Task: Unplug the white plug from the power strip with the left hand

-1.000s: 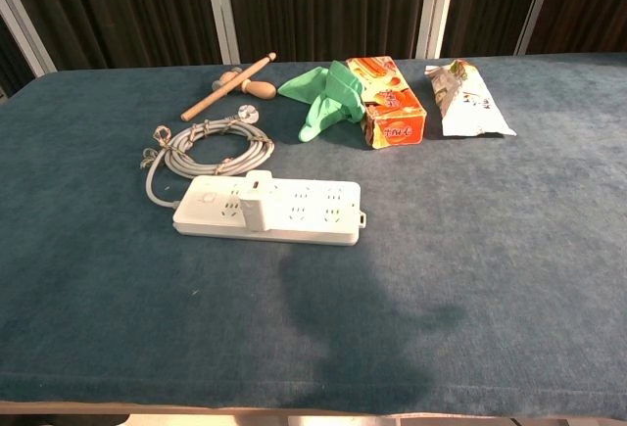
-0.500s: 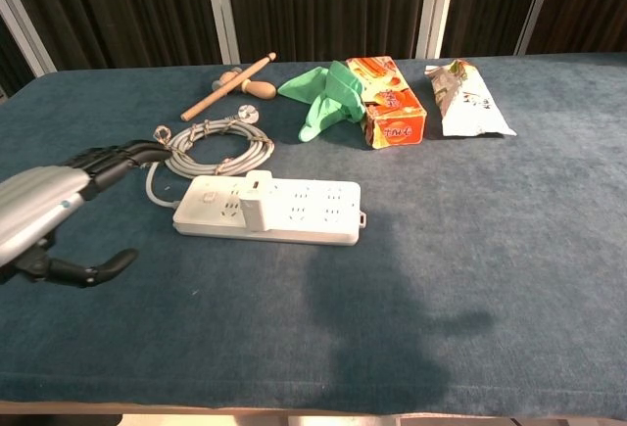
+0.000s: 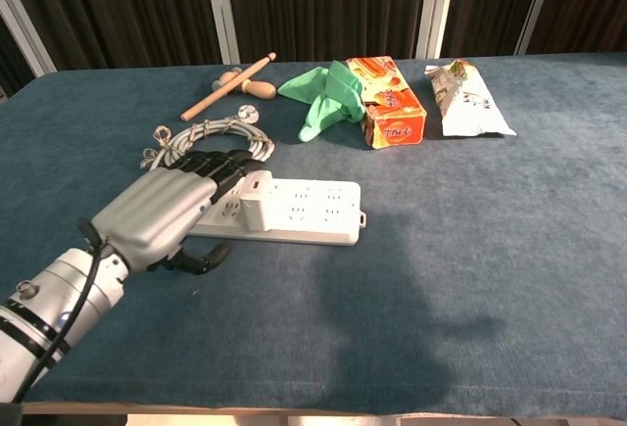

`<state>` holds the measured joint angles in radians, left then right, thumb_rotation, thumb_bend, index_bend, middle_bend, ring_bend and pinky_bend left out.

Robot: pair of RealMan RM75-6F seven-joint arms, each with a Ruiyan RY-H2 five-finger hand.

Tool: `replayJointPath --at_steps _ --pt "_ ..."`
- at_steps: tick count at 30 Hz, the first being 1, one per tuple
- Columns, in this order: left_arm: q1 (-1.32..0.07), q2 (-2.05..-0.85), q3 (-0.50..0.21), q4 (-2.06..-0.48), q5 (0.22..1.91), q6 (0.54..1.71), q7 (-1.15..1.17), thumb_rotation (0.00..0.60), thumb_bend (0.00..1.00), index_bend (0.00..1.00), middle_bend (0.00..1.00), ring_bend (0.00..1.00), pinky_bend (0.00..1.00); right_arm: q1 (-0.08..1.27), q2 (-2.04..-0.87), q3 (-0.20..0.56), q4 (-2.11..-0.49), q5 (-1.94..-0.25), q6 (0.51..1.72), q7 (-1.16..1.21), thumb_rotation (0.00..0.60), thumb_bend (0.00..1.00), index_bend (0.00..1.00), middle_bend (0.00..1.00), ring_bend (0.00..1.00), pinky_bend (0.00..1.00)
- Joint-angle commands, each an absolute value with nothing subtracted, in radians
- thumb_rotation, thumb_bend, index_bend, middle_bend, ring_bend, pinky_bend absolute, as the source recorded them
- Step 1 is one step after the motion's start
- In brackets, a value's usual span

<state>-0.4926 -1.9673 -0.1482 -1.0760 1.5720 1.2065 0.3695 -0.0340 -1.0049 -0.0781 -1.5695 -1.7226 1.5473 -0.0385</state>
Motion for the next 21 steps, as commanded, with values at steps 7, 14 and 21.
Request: replayJointPath --at_steps 7,14,21 --pt "-0.536 -2.056 -0.171 -0.978 1.551 1.236 0.434 0.600 0.37 0.00 0.05 0.01 0.09 -0.030 -0.997 -0.086 -1.573 -1.731 1.542 -0.031 0.600 0.25 0.00 0.00 0.00 0.00" --pt "-0.547 -2.084 -0.187 -0.954 1.515 1.235 0.449 0.600 0.37 0.00 0.13 0.05 0.09 -0.030 -0.996 -0.088 -1.572 -1.729 1.543 -0.027 0.600 0.25 0.00 0.00 0.00 0.00" --pt "-0.554 -2.089 -0.178 -0.964 1.497 1.232 0.470 0.600 0.37 0.00 0.16 0.06 0.09 -0.031 -0.996 -0.089 -1.573 -1.731 1.548 -0.025 0.600 0.25 0.00 0.00 0.00 0.00"
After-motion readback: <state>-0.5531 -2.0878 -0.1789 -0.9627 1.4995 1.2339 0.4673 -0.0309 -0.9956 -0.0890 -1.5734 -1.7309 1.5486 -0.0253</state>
